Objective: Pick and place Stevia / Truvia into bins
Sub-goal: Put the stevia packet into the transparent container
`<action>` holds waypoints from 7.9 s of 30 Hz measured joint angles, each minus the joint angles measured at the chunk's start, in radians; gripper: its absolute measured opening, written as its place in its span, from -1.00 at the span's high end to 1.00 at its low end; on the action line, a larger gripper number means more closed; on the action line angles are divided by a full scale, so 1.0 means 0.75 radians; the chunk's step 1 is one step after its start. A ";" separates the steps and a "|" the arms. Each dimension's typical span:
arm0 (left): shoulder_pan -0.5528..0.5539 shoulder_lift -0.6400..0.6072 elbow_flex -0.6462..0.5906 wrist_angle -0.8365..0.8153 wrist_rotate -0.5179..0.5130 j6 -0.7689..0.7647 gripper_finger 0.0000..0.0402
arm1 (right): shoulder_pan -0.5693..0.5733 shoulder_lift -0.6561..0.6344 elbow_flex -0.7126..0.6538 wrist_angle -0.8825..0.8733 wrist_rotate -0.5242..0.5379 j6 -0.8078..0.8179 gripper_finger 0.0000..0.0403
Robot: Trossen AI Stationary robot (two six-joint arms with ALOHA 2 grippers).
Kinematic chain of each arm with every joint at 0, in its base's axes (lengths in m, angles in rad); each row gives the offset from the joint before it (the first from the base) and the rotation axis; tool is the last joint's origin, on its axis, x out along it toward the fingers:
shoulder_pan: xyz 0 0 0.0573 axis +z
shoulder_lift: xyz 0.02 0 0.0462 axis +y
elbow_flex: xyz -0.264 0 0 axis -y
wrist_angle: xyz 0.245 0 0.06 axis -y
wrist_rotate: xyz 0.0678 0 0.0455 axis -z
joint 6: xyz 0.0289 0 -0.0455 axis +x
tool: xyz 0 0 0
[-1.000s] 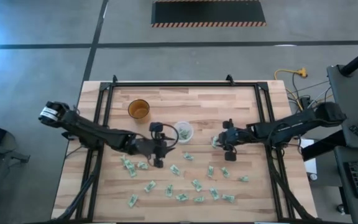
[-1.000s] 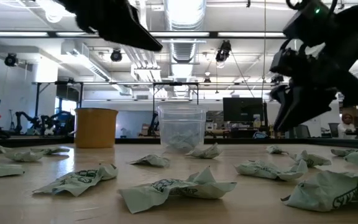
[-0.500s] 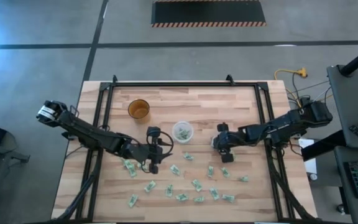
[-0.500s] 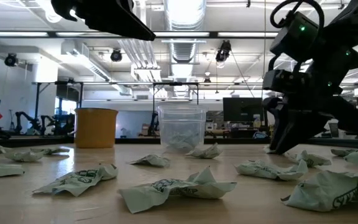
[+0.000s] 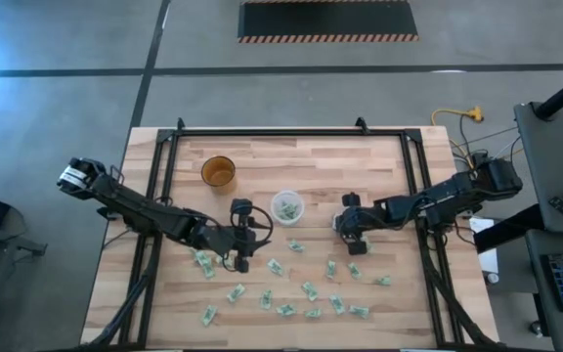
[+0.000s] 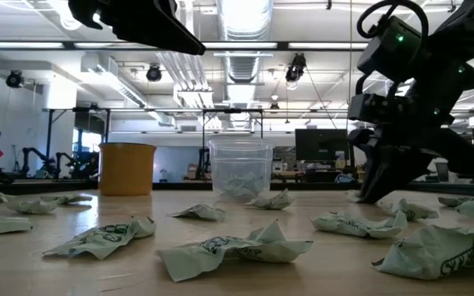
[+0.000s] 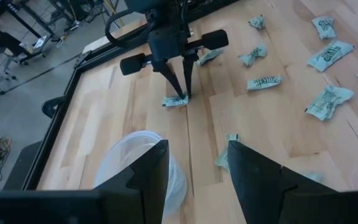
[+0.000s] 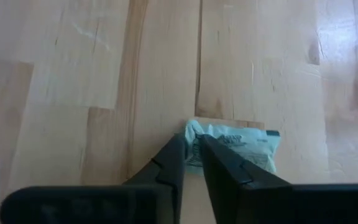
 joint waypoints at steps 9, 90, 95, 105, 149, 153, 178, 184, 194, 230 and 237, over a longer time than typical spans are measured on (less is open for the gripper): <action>0.000 0.000 0.000 -0.008 0.000 0.000 0.26 | 0.000 -0.043 0.051 -0.053 -0.020 -0.068 0.96; -0.052 0.104 -0.106 -0.958 0.220 -0.894 0.26 | 0.125 -0.298 0.297 -0.058 -0.005 -0.197 0.38; -0.051 0.104 -0.141 -0.914 0.195 -0.823 0.26 | 0.122 -0.293 0.293 -0.059 -0.003 -0.197 0.43; -0.014 0.104 -0.220 -0.825 0.180 -0.757 0.26 | 0.122 -0.291 0.293 -0.057 -0.003 -0.198 0.50; 0.202 0.099 -0.096 0.183 -0.153 0.202 0.95 | 0.122 -0.290 0.293 -0.277 0.012 -0.035 0.65; 0.343 0.138 -0.096 0.314 0.061 0.256 0.95 | 0.122 -0.290 0.293 -0.325 0.011 0.043 0.64; 0.573 0.368 -0.035 0.459 0.434 0.328 0.71 | 0.125 -0.290 0.223 -0.521 0.006 0.595 0.64; 0.573 0.366 -0.034 0.443 0.434 0.320 0.31 | 0.147 -0.290 0.223 -0.648 0.007 0.777 0.65; 0.507 0.254 -0.036 0.361 0.430 0.297 0.07 | 0.163 -0.290 0.196 -0.808 0.008 1.133 0.65; 0.375 0.063 -0.064 0.196 0.425 0.243 0.06 | 0.302 -0.052 0.184 -0.760 -0.053 1.225 0.92; 0.337 0.026 -0.064 0.080 0.425 0.214 0.06 | 0.303 -0.062 0.227 -0.711 0.020 1.007 0.95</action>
